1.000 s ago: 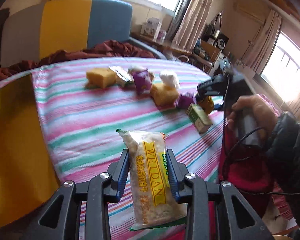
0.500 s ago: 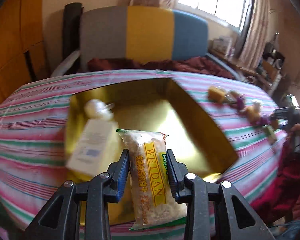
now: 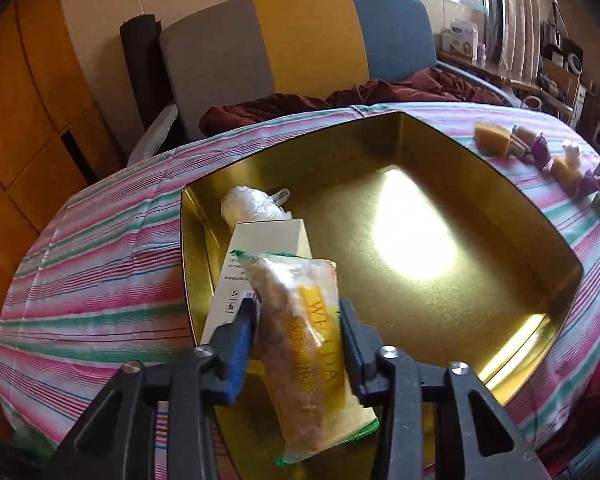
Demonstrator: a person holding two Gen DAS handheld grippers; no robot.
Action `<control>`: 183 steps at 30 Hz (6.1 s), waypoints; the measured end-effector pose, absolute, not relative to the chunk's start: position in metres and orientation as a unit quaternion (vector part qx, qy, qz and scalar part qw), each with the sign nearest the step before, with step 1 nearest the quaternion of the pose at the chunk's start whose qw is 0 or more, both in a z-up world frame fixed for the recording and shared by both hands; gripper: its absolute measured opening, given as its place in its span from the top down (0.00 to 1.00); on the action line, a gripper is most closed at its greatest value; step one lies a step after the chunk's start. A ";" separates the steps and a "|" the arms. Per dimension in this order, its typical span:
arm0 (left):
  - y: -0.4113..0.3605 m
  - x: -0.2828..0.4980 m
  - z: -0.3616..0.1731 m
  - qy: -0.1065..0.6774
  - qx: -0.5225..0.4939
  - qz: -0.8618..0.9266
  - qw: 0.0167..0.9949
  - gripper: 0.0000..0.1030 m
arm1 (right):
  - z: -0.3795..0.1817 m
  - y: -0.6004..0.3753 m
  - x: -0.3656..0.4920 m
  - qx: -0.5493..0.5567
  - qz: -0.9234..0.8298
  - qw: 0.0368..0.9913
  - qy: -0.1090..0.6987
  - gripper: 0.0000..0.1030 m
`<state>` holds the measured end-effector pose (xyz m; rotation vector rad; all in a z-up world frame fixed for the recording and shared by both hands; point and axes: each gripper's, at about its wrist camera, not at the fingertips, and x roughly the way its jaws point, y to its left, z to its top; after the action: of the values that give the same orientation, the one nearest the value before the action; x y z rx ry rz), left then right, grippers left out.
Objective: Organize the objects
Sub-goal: 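Carry the WEIDAN bag into the gold tray and open left tool while right tool holds the glove, then lower the yellow glove into the gold tray and open right tool, then move both tools away from the tray back over the remaining items, then grasp the white plastic-wrapped ball with left tool while right tool approaches a purple packet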
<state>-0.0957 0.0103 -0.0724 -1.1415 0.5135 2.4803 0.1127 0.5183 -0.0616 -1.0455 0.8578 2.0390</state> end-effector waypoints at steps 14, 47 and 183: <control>-0.019 -0.054 -0.063 0.062 -0.440 0.879 0.172 0.50 | -0.050 0.517 0.119 -0.363 0.801 0.333 0.340 0.51; -0.043 -0.031 -0.048 -0.043 -0.402 0.911 0.078 0.50 | 0.014 0.259 0.042 -0.381 0.916 -0.013 0.129 0.51; 0.316 0.011 -0.115 0.153 -0.412 0.798 0.412 0.64 | -0.092 0.513 0.062 -0.502 0.769 0.230 0.321 0.47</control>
<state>0.0114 0.3156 -0.1149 -1.0369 0.3849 2.0075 0.0625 0.5130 -0.0925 -1.3824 0.8838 2.1170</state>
